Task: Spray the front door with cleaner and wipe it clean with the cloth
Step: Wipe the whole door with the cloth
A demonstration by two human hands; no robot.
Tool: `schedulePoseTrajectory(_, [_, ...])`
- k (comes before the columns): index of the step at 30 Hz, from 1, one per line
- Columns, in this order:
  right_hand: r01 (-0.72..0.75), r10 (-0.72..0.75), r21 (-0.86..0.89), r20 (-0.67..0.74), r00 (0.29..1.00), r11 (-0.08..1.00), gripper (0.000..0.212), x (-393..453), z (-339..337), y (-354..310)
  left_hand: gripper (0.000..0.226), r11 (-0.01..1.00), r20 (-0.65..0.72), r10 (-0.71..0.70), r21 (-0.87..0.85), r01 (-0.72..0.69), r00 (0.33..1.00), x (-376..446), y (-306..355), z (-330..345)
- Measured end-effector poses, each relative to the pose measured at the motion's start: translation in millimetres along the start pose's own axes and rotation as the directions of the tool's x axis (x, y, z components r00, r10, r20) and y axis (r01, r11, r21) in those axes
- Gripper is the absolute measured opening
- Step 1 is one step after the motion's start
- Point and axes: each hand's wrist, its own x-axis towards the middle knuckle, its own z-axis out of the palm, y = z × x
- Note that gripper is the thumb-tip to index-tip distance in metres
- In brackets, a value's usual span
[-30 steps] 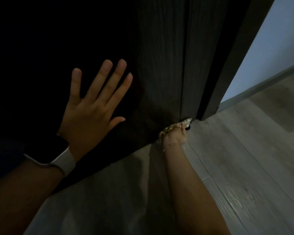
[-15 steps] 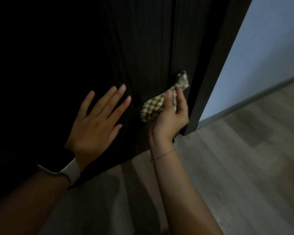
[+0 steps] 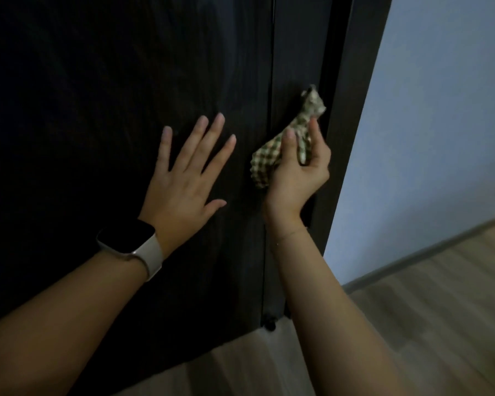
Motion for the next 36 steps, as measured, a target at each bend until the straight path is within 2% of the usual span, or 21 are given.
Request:
schedulePoseTrajectory(2, [0.085,-0.085,-0.056,0.01,0.996,0.995,0.035,-3,9,13,0.123,1.0,0.057,-0.018,0.025,0.017,0.998,9,-4,2])
schedulePoseTrajectory(5, [0.172,-0.19,-0.183,-0.084,0.978,0.968,0.035,-19,-6,53,0.134,0.999,0.097,-0.013,0.053,0.008,0.995,10,-4,9])
schedulePoseTrajectory(8, [0.022,-0.08,-0.218,-0.257,0.963,0.976,0.034,-38,-40,94,0.137,0.996,0.105,-0.018,0.094,0.008,0.994,9,-4,12])
schedulePoseTrajectory(11, [-0.181,0.09,-0.168,-0.443,0.892,0.969,0.031,-42,-59,114,0.138,0.992,0.117,-0.029,0.125,0.015,0.993,11,-3,13])
schedulePoseTrajectory(13, [-0.239,0.143,-0.134,-0.499,0.855,0.962,0.033,-38,-55,108,0.139,0.99,0.132,-0.036,0.14,0.017,0.991,11,-2,12])
schedulePoseTrajectory(15, [-0.157,0.084,-0.137,-0.43,0.899,0.978,0.034,-32,-40,88,0.14,0.989,0.137,-0.039,0.146,0.018,0.99,11,-2,12])
schedulePoseTrajectory(17, [0.006,-0.053,-0.166,-0.279,0.959,0.986,0.032,-23,-17,63,0.139,0.99,0.141,-0.034,0.14,0.014,0.989,12,-2,12])
schedulePoseTrajectory(19, [0.15,-0.183,-0.181,-0.187,0.965,0.972,0.032,-8,2,46,0.14,0.992,0.139,-0.031,0.124,0.014,0.99,13,-2,12])
schedulePoseTrajectory(22, [0.268,-0.309,-0.234,-0.161,0.937,0.935,0.032,-1,2,52,0.14,0.995,0.133,-0.027,0.102,0.014,0.991,12,-2,12])
schedulePoseTrajectory(24, [0.203,-0.272,-0.285,-0.227,0.935,0.937,0.03,-16,-27,80,0.14,0.994,0.131,-0.03,0.107,0.016,0.991,12,-2,12])
schedulePoseTrajectory(27, [-0.086,-0.011,-0.219,-0.407,0.913,0.972,0.025,-42,-65,111,0.14,0.993,0.121,-0.028,0.113,0.014,0.992,13,-3,12])
schedulePoseTrajectory(29, [-0.131,0.03,-0.218,-0.415,0.91,0.967,0.022,-40,-67,112,0.14,0.994,0.121,-0.02,0.107,0.007,0.992,14,-2,12])
schedulePoseTrajectory(32, [0.06,-0.138,-0.32,-0.227,0.964,0.946,0.022,-17,-51,80,0.14,0.994,0.121,-0.031,0.111,0.017,0.992,14,-2,12])
schedulePoseTrajectory(36, [0.283,-0.294,-0.374,0.029,0.955,0.883,0.02,32,-25,33,0.137,0.996,0.113,-0.021,0.084,0.011,0.993,13,-3,12])
